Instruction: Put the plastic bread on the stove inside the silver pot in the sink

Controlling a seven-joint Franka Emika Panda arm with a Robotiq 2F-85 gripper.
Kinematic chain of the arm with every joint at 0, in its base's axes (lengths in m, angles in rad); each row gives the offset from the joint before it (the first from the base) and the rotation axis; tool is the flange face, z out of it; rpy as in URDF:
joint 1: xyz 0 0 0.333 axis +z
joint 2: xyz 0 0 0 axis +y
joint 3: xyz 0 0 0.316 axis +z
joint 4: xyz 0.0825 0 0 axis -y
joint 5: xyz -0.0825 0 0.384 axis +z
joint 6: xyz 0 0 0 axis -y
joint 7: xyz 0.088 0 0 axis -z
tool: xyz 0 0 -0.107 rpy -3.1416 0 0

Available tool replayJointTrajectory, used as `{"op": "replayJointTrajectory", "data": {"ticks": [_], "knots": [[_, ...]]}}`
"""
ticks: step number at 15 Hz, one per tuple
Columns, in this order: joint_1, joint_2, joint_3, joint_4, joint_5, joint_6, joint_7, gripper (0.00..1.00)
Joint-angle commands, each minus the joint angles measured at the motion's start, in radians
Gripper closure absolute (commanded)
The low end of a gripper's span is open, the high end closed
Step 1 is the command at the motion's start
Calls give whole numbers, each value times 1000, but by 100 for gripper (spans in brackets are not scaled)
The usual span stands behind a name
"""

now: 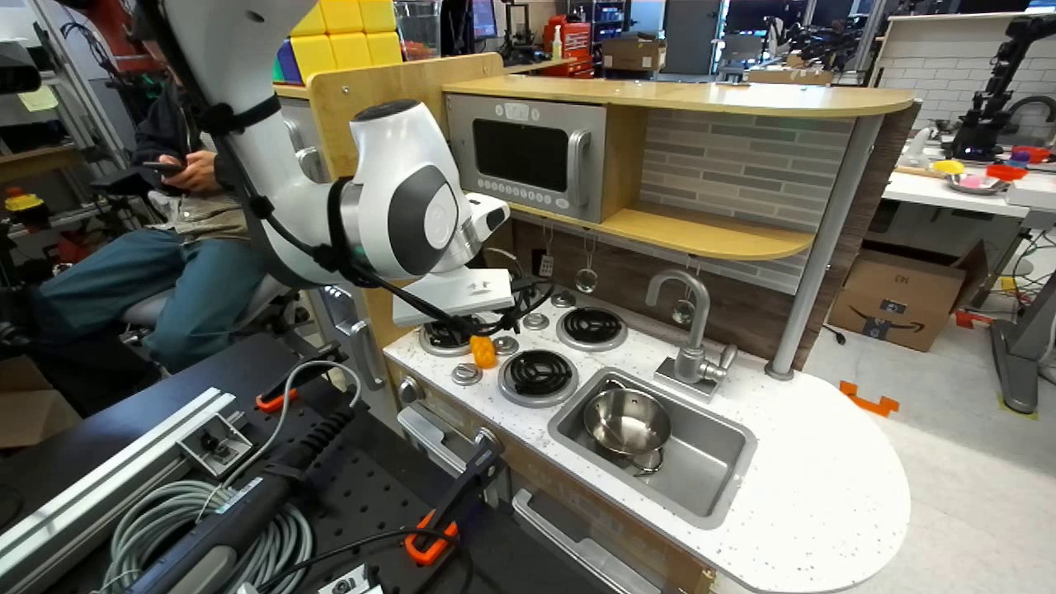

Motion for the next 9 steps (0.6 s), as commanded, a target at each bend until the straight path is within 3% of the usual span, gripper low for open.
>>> {"op": "replayJointTrajectory", "data": {"ticks": [1,7,9], "knots": [[7,14,12,10,46,-2,-34,0],[17,45,4,46,53,1,-33,0],[-25,57,34,77,44,-30,-49,0]]}}
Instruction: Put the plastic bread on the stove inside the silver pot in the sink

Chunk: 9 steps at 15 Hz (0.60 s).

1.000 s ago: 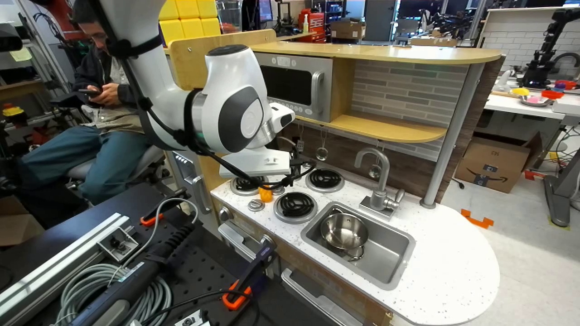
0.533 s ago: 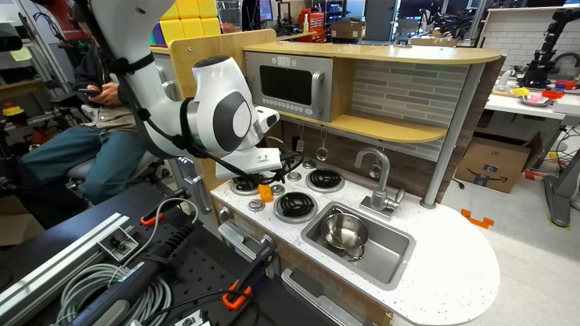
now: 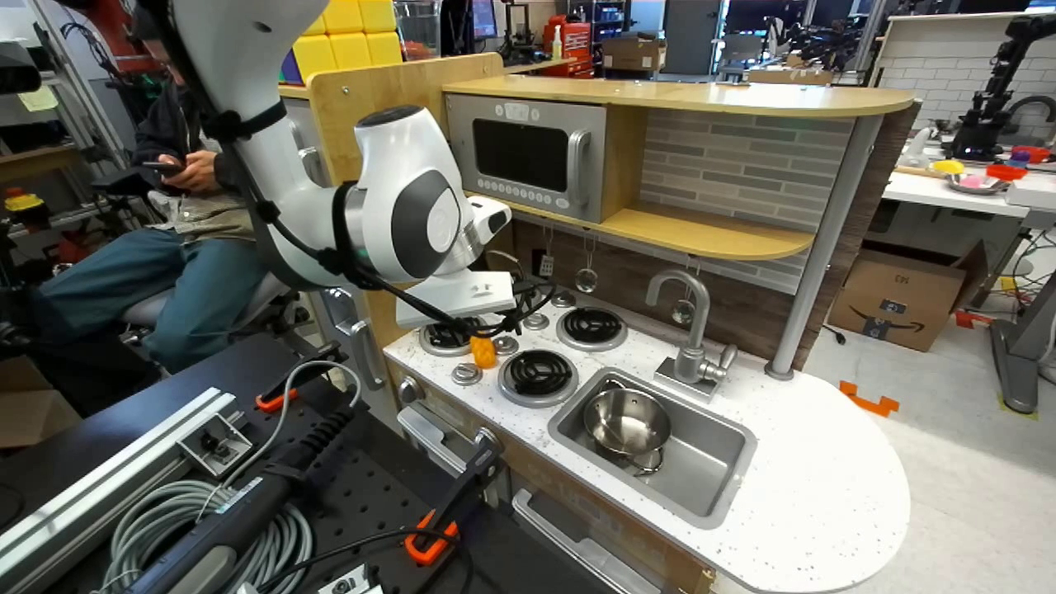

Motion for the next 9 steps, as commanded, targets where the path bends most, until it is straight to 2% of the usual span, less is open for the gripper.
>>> {"op": "replayJointTrajectory", "data": {"ticks": [1,5,9], "knots": [[-74,40,67,73,-1,-58,-66,0],[-181,124,192,183,-12,-135,-127,0],[-209,223,231,266,-12,-32,-141,0]]}}
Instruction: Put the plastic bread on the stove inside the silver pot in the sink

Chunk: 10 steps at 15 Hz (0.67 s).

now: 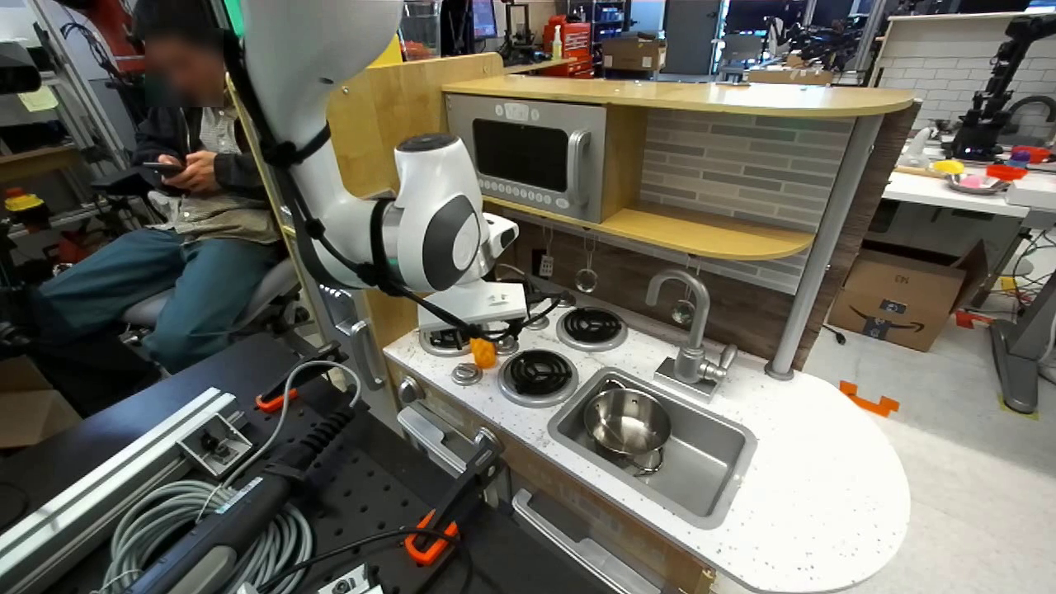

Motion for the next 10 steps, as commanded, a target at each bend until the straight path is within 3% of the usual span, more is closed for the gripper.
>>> {"op": "replayJointTrajectory", "data": {"ticks": [1,6,7,8,10], "knots": [[-38,108,43,99,-10,81,-31,0],[-46,196,83,183,-14,70,-31,0],[-45,208,87,194,-15,71,-31,25],[-42,218,91,205,-16,69,-31,28],[-41,234,97,223,-15,62,-29,44]]}}
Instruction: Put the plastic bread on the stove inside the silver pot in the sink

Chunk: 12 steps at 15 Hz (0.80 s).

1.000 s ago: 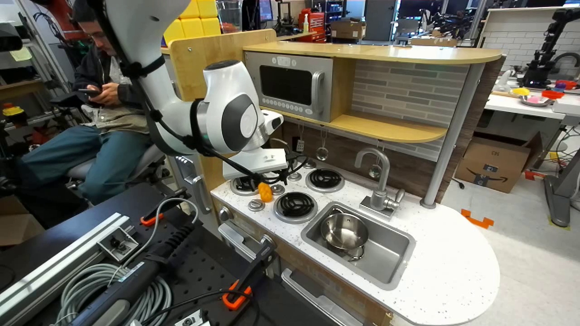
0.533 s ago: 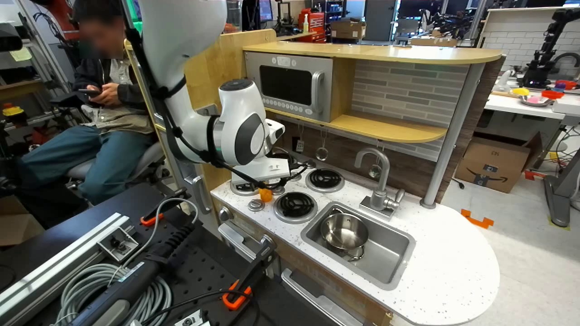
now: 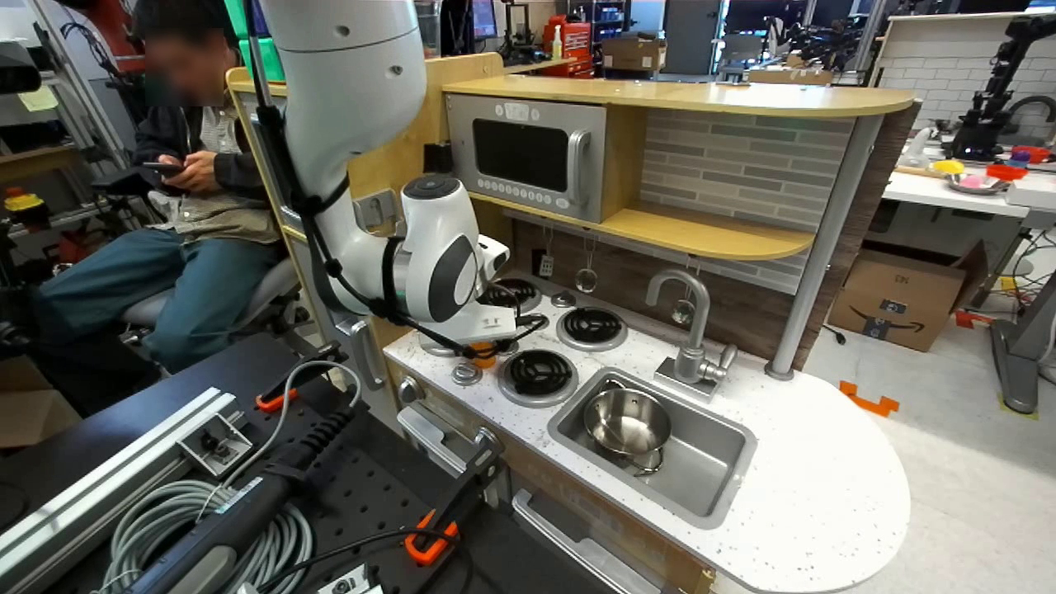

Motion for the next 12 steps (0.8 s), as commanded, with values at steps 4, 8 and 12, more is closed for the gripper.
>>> {"op": "replayJointTrajectory", "data": {"ticks": [4,8,12], "knots": [[-38,49,41,58,-12,8,-19,73],[-85,-9,28,-2,-19,39,-22,94],[-213,-95,26,-103,-27,107,-8,93]]}}
